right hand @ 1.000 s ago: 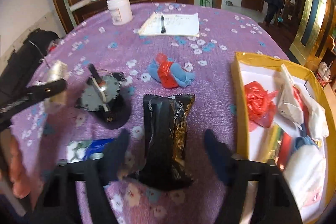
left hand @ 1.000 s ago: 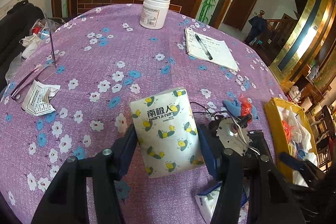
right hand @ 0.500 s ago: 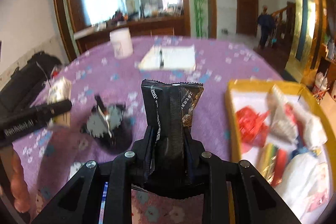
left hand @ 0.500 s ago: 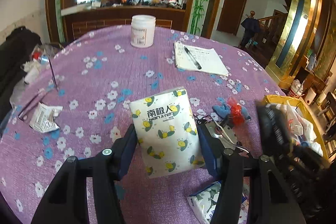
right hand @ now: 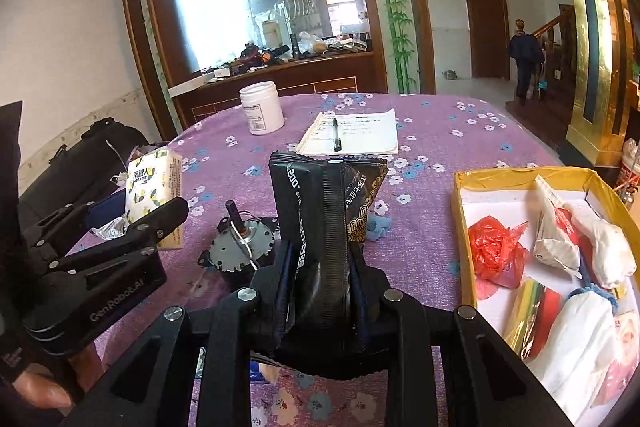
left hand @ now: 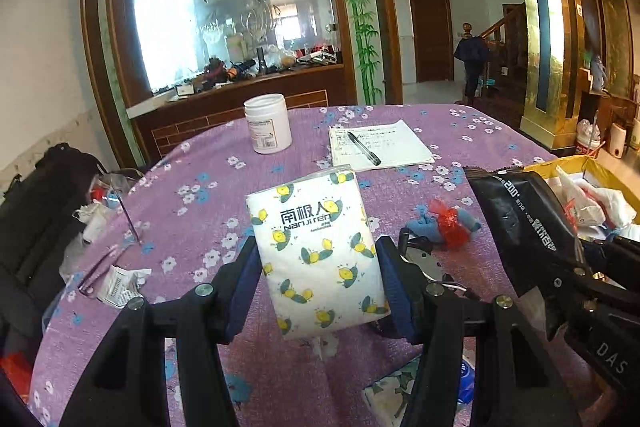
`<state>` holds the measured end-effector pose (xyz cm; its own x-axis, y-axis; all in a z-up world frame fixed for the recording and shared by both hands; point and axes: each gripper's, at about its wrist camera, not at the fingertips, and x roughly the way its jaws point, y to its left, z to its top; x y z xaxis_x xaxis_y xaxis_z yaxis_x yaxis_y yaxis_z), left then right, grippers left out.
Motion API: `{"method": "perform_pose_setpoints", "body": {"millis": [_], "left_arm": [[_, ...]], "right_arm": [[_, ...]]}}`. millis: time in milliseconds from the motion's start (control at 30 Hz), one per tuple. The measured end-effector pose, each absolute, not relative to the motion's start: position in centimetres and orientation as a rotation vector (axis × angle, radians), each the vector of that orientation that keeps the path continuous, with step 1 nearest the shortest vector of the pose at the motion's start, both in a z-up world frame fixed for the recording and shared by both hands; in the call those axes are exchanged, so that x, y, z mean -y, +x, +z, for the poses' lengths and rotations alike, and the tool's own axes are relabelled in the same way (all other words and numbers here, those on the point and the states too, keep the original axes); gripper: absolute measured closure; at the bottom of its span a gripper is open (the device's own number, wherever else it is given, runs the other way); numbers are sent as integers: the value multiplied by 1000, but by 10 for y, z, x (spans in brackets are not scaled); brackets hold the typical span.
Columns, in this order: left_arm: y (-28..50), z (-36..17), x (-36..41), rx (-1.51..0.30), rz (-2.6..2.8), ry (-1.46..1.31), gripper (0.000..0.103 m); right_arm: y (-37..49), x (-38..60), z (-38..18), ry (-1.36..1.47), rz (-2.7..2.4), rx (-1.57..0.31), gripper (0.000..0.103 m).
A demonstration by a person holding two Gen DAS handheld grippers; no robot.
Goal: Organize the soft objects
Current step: 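Lift the tissue pack and black snack bag and carry them to the box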
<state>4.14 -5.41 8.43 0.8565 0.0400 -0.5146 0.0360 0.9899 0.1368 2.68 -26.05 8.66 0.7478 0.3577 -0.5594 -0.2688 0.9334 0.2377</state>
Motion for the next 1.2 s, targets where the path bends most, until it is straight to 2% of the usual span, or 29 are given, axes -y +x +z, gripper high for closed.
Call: {"method": "perform_pose_setpoints", "body": {"millis": [833,1200], "left_arm": [[35,88,59,-498,16,175,46],[12,99,70,-435,-136,141,46]], "right_arm": [[29,270,88,164,325,-621,75],[34,295,96,223,251,-594,75]]}}
